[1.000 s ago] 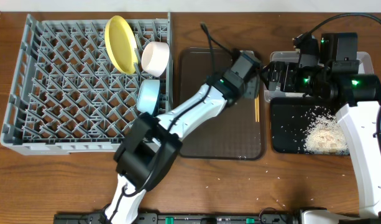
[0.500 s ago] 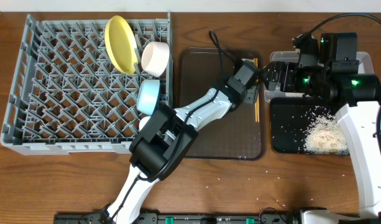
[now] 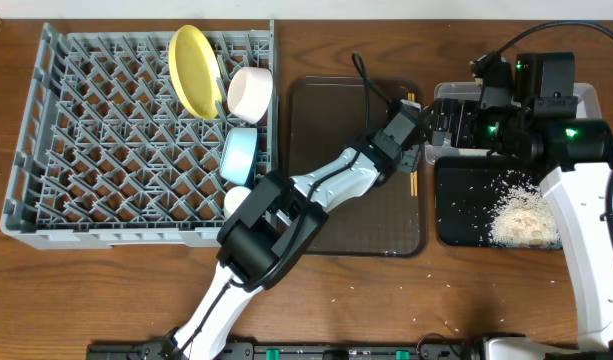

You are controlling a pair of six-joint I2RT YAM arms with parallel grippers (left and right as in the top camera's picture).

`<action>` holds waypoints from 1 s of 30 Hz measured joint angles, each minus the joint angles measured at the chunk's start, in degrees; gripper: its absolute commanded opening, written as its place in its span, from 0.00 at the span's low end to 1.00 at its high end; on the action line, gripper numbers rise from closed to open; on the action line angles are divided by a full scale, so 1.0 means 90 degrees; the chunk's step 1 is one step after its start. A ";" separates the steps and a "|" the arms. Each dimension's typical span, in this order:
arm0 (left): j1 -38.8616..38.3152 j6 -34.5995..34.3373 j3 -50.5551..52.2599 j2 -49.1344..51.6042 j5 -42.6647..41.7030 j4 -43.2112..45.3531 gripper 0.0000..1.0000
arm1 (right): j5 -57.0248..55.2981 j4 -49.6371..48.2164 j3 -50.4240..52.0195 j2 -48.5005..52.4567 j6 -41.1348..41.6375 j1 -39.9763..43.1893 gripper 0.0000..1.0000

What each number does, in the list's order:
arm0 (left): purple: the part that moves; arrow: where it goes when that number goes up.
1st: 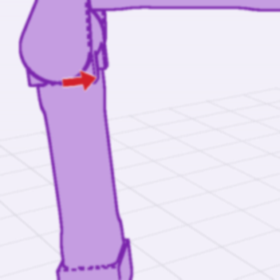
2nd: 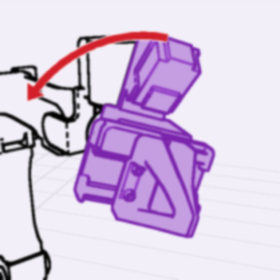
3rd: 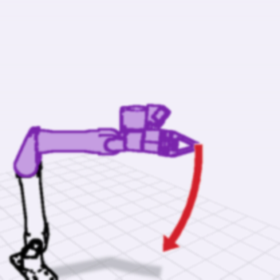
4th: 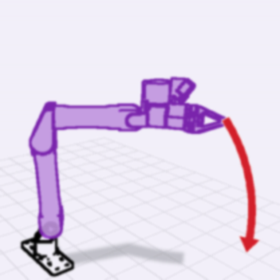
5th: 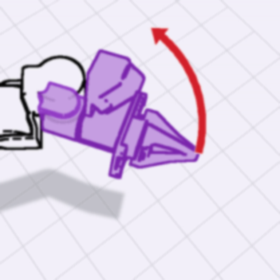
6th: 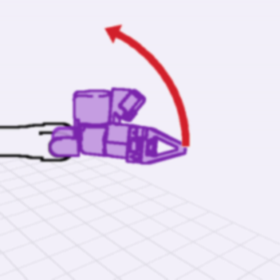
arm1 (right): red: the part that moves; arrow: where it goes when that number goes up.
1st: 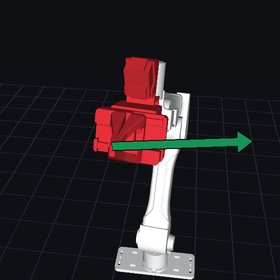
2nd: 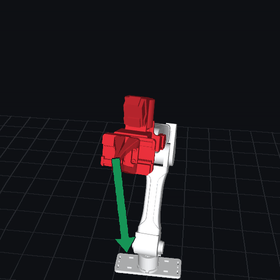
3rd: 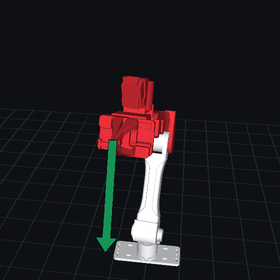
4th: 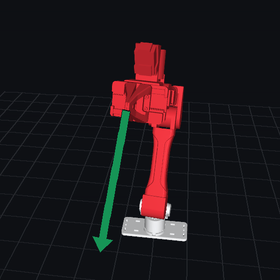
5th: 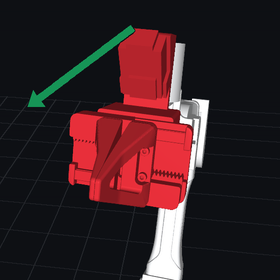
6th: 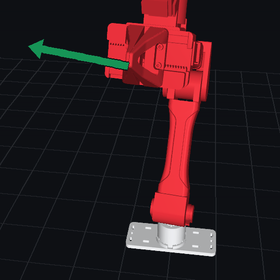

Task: Sort waste into correct bins and load items into the dishwasher
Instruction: 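Release the plate and move the left gripper over the chopsticks on the tray, then close the left gripper on one chopstick and lift it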

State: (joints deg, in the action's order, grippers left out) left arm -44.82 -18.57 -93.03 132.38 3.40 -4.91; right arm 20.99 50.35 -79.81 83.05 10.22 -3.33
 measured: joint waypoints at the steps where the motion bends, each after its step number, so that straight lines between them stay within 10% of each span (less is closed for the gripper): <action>1: -0.0005 0.0002 0.0000 0.0000 0.0000 0.0000 0.70 | 0.0000 0.0000 0.0000 0.0000 0.0000 0.0000 0.99; 30: -0.0352 -0.0066 -0.0056 0.0199 0.2130 -0.0114 0.69 | 0.0000 0.0000 0.0000 0.0000 0.0000 0.0000 0.99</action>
State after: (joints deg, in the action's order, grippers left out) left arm -47.99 -19.16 -93.54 134.17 22.57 -5.93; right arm 20.99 50.35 -79.81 83.05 10.22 -3.33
